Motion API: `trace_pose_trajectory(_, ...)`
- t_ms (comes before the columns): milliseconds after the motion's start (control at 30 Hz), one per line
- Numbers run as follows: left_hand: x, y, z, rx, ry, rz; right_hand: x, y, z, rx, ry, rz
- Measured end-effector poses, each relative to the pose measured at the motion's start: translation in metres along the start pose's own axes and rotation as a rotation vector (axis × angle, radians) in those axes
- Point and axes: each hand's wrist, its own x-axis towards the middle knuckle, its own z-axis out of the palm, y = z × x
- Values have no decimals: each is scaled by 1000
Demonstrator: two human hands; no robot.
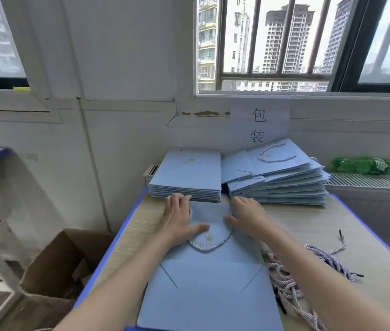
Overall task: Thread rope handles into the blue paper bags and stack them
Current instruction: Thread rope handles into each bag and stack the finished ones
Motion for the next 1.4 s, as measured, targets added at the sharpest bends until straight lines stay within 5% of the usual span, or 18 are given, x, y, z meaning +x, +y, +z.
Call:
trace_pose_trajectory(233, 45, 22, -47, 29, 573, 273, 5, 4, -76, 28, 216, -175)
trace_pose_trajectory(400, 87, 76, -89, 42, 727, 369, 22, 20, -148, 128, 390, -158)
trace_pose_trajectory(700, 130, 87, -24, -39, 206, 184, 66, 121, -142, 637, 596, 334)
trace_pose_trajectory(800, 152, 74, -11, 9, 14, 18, 85, 150, -131, 519, 572, 499)
trace_pose_trajectory(933, 171, 52, 11, 219, -221, -162, 101, 159, -102, -79, 252, 517)
trace_pose_trajectory(1400, 153, 45, -11, 231, -150, -154, 96, 153, -93, -387, 69, 389)
